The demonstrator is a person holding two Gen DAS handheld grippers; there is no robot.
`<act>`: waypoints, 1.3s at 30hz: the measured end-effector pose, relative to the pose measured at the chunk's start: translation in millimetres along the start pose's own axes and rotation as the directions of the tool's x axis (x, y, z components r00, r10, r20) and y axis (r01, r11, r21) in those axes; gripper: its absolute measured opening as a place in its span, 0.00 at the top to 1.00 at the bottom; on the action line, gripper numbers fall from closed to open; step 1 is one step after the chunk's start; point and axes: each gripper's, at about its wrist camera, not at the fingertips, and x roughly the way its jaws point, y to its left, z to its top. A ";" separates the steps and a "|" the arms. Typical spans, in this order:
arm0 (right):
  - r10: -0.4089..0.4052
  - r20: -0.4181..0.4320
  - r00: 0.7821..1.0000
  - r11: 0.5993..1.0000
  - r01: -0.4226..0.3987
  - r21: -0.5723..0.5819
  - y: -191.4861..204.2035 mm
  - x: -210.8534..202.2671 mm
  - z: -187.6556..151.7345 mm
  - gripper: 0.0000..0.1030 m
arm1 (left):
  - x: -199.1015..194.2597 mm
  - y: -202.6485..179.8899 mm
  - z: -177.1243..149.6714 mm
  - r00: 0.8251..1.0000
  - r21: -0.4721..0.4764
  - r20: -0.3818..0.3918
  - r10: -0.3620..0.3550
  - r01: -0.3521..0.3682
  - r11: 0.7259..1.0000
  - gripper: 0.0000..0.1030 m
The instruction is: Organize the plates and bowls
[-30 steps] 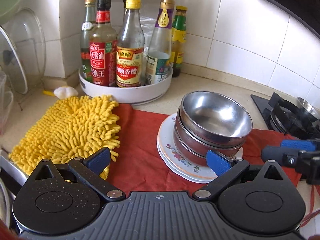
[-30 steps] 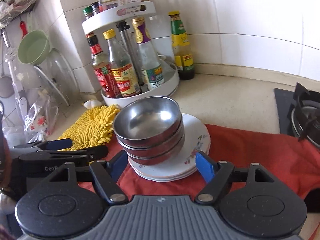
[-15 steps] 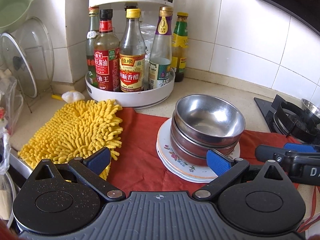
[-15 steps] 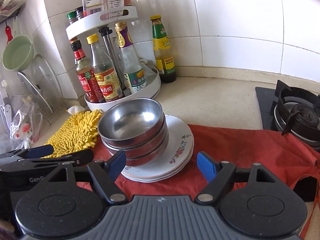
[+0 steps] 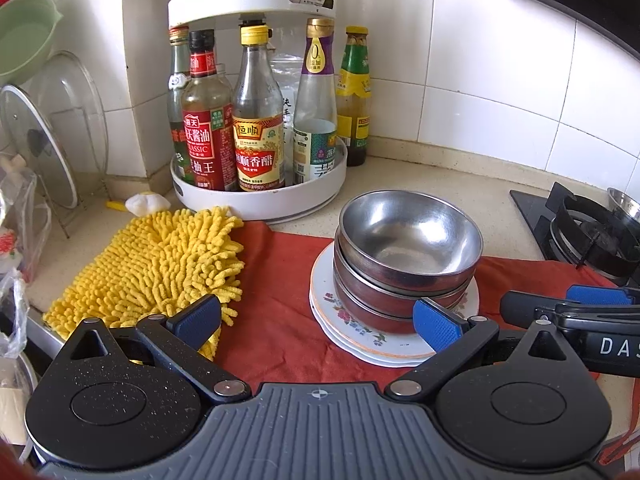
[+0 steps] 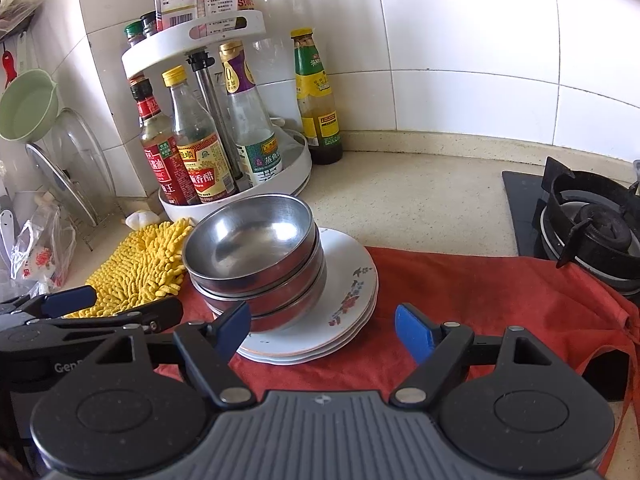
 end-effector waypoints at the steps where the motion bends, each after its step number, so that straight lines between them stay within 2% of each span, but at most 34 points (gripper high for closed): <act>1: -0.002 0.000 1.000 1.000 0.002 0.001 0.1 0.0 -0.2 0.25 | 0.2 -0.2 0.2 1.000 0.000 -0.001 0.001 -0.001 1.000 0.00; 15: -0.015 -0.035 0.999 1.000 0.016 0.010 -1.2 -1.1 -5.6 0.25 | -0.8 -5.7 -4.0 0.999 0.023 -0.031 0.025 -0.024 0.999 0.00; 30: -0.019 -0.065 0.998 1.000 0.019 0.010 3.4 -3.0 -13.9 0.25 | -0.5 -3.1 -10.2 0.996 0.006 -0.090 0.030 -0.029 1.000 0.01; 39: -0.019 -0.071 0.997 1.000 0.020 0.014 2.5 -3.7 -15.2 0.25 | -1.9 -5.2 -11.2 0.995 0.010 -0.092 0.027 -0.026 1.000 0.01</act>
